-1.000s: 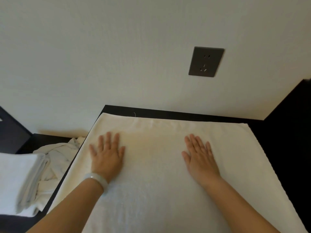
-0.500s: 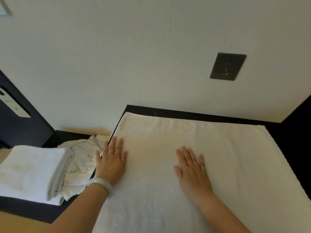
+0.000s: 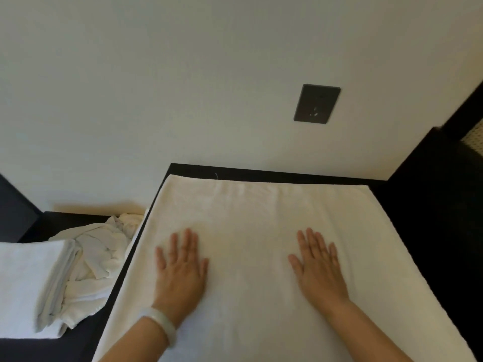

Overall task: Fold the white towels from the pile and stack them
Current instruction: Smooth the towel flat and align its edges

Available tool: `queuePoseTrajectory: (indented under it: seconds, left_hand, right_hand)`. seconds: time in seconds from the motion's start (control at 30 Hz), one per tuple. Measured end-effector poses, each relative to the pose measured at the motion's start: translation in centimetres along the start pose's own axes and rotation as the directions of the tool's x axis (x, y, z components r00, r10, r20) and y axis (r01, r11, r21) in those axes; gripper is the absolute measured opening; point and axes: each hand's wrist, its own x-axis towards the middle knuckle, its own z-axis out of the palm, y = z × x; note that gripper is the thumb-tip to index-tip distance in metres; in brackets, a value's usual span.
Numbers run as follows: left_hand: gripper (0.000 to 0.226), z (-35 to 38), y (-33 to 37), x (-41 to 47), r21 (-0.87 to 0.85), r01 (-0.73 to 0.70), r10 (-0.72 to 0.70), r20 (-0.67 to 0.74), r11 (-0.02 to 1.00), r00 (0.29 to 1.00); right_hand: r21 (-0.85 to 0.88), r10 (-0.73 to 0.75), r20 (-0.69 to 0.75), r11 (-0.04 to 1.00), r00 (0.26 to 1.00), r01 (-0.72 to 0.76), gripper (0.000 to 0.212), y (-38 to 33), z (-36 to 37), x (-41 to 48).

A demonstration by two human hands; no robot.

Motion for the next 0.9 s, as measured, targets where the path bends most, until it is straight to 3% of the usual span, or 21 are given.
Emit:
queuePoseTrajectory:
  seconds: [0.1, 0.17, 0.3, 0.4, 0.47, 0.53, 0.6, 0.63, 0.67, 0.77, 0.8, 0.83, 0.9]
  left_hand:
    - [0.066, 0.4, 7.7, 0.6, -0.038, -0.321, 0.318, -0.057, 0.946, 0.946]
    - [0.065, 1.5, 11.8, 1.1, -0.014, -0.448, 0.448, -0.03, 0.894, 0.894]
    - [0.062, 2.2, 13.2, 1.8, 0.033, -0.407, 0.408, -0.02, 0.913, 0.913]
    - [0.06, 2.5, 13.0, 1.6, 0.025, -0.421, 0.422, -0.063, 0.907, 0.905]
    - [0.06, 2.7, 12.9, 1.6, 0.021, -0.425, 0.425, -0.081, 0.905, 0.902]
    - [0.06, 2.7, 12.9, 1.5, 0.035, -0.431, 0.432, -0.094, 0.902, 0.897]
    - [0.061, 2.6, 12.9, 1.5, 0.038, -0.431, 0.432, -0.112, 0.902, 0.895]
    - [0.061, 2.7, 12.9, 1.5, 0.04, -0.43, 0.432, -0.123, 0.902, 0.893]
    - [0.062, 2.7, 12.9, 1.6, 0.041, -0.432, 0.433, -0.127, 0.901, 0.892]
    - [0.062, 2.9, 12.8, 1.6, 0.035, -0.43, 0.431, -0.139, 0.902, 0.892]
    - [0.061, 2.9, 12.8, 1.6, 0.036, -0.43, 0.43, -0.14, 0.902, 0.892]
    - [0.061, 3.0, 12.8, 1.7, 0.035, -0.429, 0.429, -0.145, 0.903, 0.891]
    - [0.061, 3.0, 12.9, 1.7, 0.037, -0.424, 0.425, -0.152, 0.905, 0.893]
  right_hand:
    - [0.011, 0.015, -0.021, 1.0, 1.0, -0.015, 0.065, -0.6, 0.3, 0.0]
    - [0.025, -0.033, 0.0, 0.999, 0.999, 0.033, 0.064, 0.0, 0.0, 0.2]
    - [0.171, -0.219, 0.017, 0.962, 0.975, 0.213, 0.055, 4.0, -0.9, -0.1]
    - [0.082, -0.231, -0.01, 0.969, 0.973, 0.231, 0.054, 9.3, -0.9, -1.7]
    - [0.061, -0.139, -0.005, 0.988, 0.99, 0.139, 0.055, 12.5, -1.2, -2.2]
    - [0.083, 0.067, 0.009, 0.994, 0.998, -0.068, 0.056, 14.4, -2.0, -1.6]
    - [0.084, 0.284, 0.035, 0.954, 0.958, -0.286, 0.058, 14.3, -2.8, -0.2]
    - [0.073, 0.309, 0.035, 0.948, 0.95, -0.311, 0.059, 13.2, -3.0, 0.3]
    - [0.052, 0.251, 0.0, 0.967, 0.968, -0.25, 0.06, 11.6, -2.8, 0.6]
    - [0.01, -0.135, -0.022, 0.991, 0.991, 0.135, 0.064, 7.6, -0.8, -0.9]
    - [0.003, -0.164, -0.006, 0.986, 0.986, 0.164, 0.064, 7.9, -0.3, -1.4]
    - [-0.008, -0.107, -0.014, 0.994, 0.994, 0.106, 0.062, 9.1, -0.2, -1.5]
    - [-0.019, 0.17, -0.024, 0.985, 0.985, -0.17, 0.06, 12.3, -0.6, -1.5]
